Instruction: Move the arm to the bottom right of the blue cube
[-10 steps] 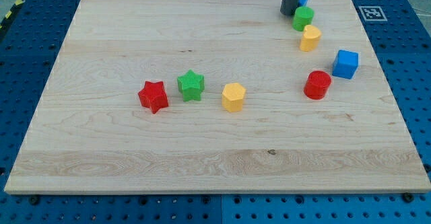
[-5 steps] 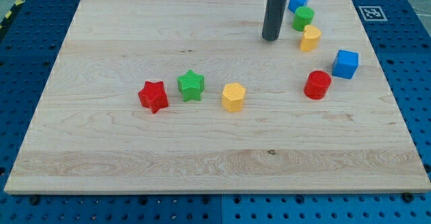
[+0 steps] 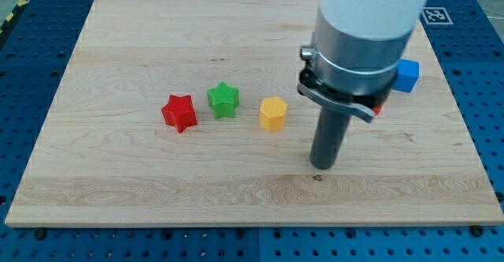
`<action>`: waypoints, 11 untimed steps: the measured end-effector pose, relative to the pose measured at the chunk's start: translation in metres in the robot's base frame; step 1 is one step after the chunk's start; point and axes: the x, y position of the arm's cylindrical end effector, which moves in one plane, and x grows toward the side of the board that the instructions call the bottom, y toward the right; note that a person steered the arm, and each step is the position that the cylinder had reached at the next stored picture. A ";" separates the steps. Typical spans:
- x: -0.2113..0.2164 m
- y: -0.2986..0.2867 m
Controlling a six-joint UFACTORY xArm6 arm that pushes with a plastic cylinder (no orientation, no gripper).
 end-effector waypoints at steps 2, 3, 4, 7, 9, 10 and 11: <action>0.009 0.050; 0.009 0.074; 0.006 0.098; -0.056 0.138; -0.098 0.154; -0.098 0.177; -0.098 0.196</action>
